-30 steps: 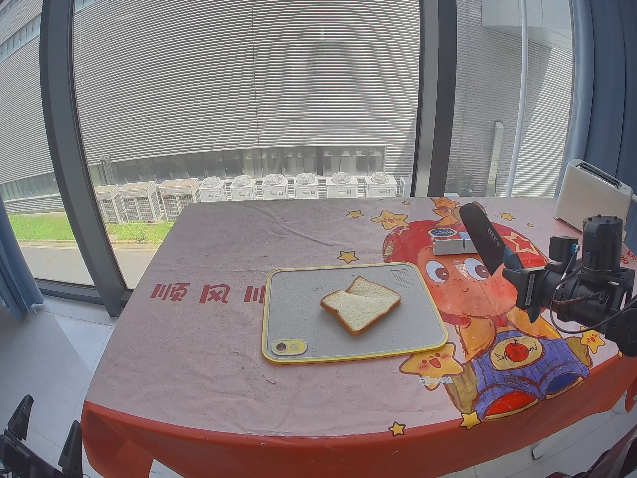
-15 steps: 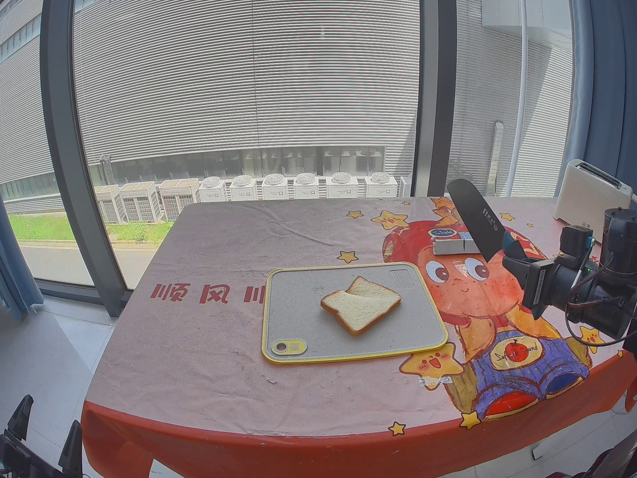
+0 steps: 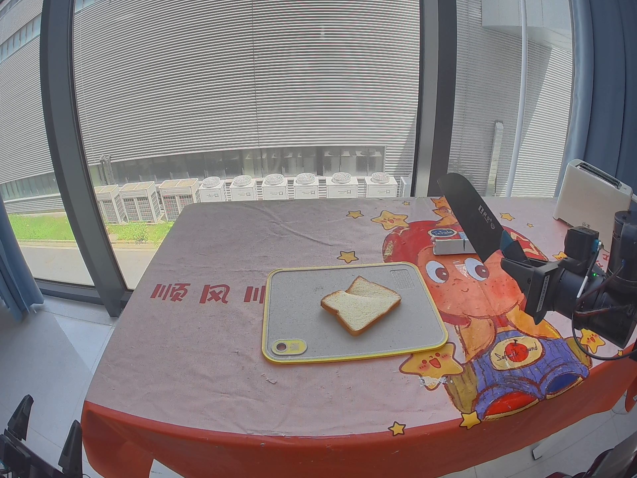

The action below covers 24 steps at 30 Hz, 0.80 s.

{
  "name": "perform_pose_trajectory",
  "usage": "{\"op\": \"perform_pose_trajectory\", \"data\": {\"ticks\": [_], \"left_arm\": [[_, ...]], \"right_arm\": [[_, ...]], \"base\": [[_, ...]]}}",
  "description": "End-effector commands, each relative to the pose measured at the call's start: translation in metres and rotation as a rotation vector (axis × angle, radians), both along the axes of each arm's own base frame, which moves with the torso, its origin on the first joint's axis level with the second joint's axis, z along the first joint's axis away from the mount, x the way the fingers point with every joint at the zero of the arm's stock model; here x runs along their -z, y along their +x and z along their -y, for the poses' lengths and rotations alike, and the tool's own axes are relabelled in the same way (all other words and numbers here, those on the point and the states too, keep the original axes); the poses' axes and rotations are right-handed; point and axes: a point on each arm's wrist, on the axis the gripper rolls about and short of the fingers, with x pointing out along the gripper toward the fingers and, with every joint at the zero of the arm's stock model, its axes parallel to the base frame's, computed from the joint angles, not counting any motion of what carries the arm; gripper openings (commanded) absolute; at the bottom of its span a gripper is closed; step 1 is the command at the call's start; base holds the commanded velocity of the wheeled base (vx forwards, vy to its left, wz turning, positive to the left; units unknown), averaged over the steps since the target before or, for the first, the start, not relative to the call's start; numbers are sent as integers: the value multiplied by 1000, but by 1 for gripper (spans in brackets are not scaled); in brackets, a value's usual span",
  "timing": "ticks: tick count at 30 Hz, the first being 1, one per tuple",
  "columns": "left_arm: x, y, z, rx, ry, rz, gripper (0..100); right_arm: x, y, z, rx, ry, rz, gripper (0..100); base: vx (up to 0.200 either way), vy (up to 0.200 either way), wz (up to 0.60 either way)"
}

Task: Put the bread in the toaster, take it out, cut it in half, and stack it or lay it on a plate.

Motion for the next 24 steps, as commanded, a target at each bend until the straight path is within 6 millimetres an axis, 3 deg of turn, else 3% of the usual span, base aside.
{"op": "perform_pose_trajectory", "data": {"ticks": [1,9,24], "left_arm": [[4,1,0,0,0,-17,100],[4,1,0,0,0,-15,100],[4,1,0,0,0,-17,100]], "right_arm": [[-2,-5,-2,-19,5,10,0],[3,-11,-9,-59,-3,-5,0],[5,-41,-27,-238,-9,4,0]], "base": [[0,0,0],[0,0,0],[0,0,0]]}}
